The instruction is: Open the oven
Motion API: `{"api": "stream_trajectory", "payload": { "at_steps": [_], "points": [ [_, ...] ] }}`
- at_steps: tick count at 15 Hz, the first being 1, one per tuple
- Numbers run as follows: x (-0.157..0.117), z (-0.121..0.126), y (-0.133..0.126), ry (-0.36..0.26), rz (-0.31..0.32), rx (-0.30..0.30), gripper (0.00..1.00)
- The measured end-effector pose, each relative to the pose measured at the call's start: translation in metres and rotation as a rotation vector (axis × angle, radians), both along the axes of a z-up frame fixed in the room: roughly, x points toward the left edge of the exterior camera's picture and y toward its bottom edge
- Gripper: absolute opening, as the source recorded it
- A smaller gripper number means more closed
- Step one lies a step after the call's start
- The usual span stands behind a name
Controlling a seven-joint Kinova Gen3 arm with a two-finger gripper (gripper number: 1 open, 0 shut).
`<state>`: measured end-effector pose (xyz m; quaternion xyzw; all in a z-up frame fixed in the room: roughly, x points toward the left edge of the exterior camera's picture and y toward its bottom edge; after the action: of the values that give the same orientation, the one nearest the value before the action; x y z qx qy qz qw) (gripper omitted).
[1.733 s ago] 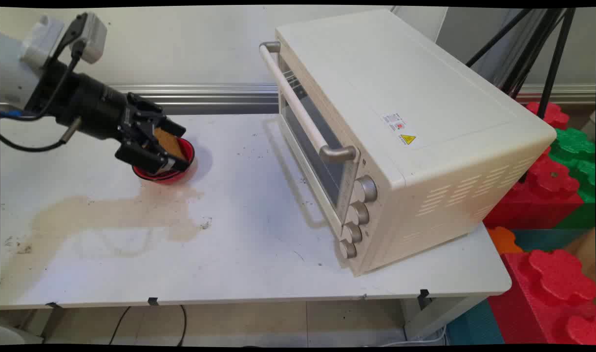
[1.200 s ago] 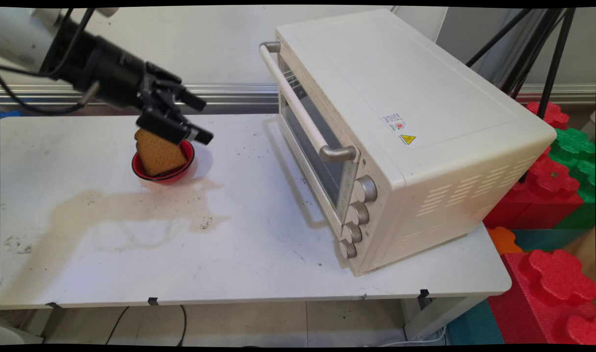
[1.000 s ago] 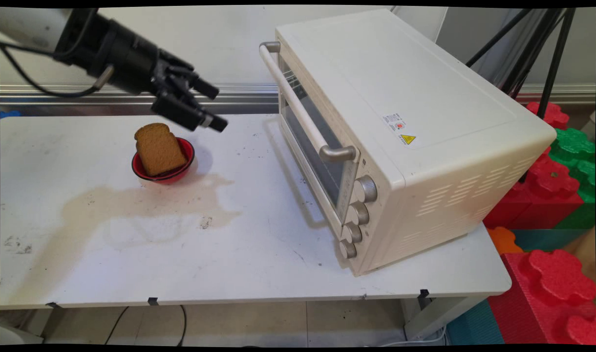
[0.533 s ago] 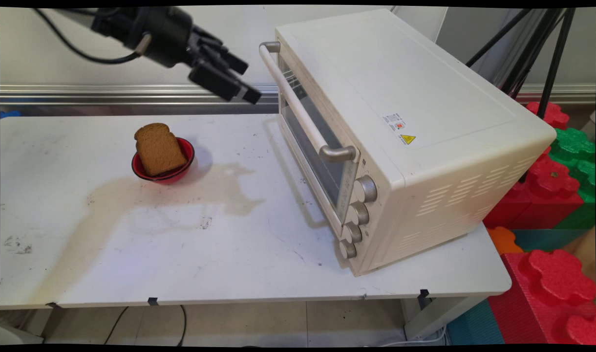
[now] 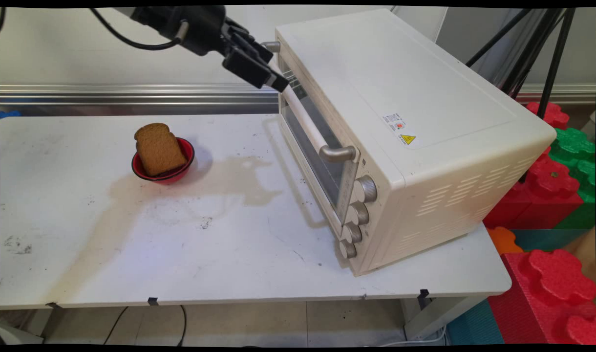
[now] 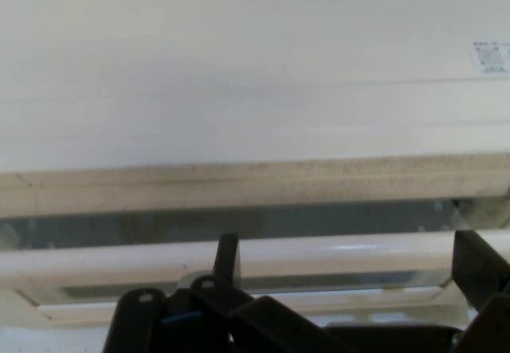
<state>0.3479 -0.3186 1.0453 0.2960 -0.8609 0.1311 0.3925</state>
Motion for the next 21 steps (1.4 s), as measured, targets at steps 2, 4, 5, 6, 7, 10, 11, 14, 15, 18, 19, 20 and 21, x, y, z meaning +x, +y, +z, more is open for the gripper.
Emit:
{"api": "stream_trajectory", "payload": {
  "at_steps": [2, 4, 5, 6, 7, 10, 11, 14, 15, 18, 19, 20, 21],
  "points": [
    [-0.006, -0.002, -0.007, -0.002, 0.000, -0.003, 1.00],
    [-0.010, -0.004, -0.012, -0.004, 0.000, -0.003, 1.00],
    [-0.012, -0.005, -0.014, -0.005, 0.000, -0.003, 0.00],
    [-0.013, -0.006, -0.016, -0.006, 0.000, -0.003, 0.00],
    [-0.015, -0.007, -0.018, -0.007, 0.000, -0.002, 0.00],
    [-0.021, -0.012, -0.023, -0.014, 0.004, 0.002, 0.00],
    [-0.023, -0.014, -0.025, -0.015, 0.006, 0.003, 0.00],
    [-0.027, -0.018, -0.029, -0.020, 0.011, 0.005, 0.00],
    [-0.029, -0.021, -0.031, -0.023, 0.013, 0.006, 0.00],
    [-0.033, -0.026, -0.035, -0.028, 0.017, 0.008, 0.00],
    [-0.035, -0.029, -0.036, -0.030, 0.018, 0.009, 0.00],
    [-0.036, -0.030, -0.037, -0.032, 0.019, 0.010, 0.00],
    [-0.037, -0.032, -0.038, -0.034, 0.020, 0.011, 0.00]
  ]
}}
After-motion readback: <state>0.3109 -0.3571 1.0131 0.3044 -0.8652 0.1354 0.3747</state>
